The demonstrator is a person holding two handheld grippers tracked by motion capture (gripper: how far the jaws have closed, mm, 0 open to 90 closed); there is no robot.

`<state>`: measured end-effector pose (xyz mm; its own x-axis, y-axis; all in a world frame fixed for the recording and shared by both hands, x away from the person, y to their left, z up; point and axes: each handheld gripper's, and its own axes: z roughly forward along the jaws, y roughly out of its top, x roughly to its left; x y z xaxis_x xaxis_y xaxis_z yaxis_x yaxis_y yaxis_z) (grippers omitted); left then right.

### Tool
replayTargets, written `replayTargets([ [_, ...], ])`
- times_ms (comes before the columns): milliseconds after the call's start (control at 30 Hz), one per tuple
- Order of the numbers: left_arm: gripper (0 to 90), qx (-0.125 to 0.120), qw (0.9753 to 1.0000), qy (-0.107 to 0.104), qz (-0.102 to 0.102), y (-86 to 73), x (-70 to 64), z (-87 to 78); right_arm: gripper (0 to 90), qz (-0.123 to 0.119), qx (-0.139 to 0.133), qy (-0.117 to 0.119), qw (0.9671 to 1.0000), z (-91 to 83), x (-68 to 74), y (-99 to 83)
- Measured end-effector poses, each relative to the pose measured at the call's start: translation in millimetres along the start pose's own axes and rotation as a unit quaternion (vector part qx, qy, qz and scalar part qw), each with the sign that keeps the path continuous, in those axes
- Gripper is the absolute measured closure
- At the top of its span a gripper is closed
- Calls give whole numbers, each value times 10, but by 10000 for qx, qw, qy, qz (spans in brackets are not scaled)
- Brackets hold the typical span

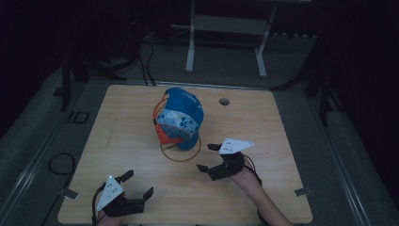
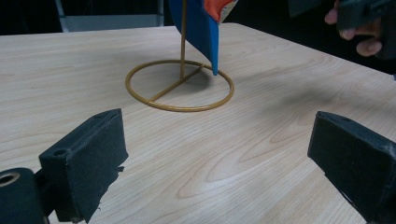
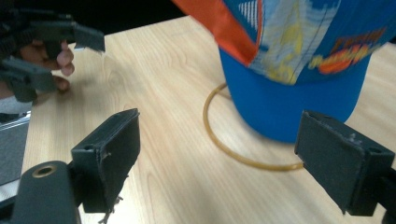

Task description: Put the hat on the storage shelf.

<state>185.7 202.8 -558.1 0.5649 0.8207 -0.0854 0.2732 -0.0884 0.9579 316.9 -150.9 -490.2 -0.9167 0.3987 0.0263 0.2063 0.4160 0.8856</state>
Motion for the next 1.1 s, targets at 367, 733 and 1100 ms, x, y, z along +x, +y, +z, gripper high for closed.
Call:
replayTargets([
  [367, 46, 20, 10000, -14, 11, -9, 2, 11, 143, 43, 118, -46, 9999, -57, -37, -340],
  [733, 46, 80, 10000, -21, 44, -18, 0, 26, 143, 249, 354, -145, 9990, -156, -78, -632],
  [1100, 46, 79, 10000, -20, 28, -20, 1, 27, 144, 389, 391, -363, 9978, -358, -117, -867],
])
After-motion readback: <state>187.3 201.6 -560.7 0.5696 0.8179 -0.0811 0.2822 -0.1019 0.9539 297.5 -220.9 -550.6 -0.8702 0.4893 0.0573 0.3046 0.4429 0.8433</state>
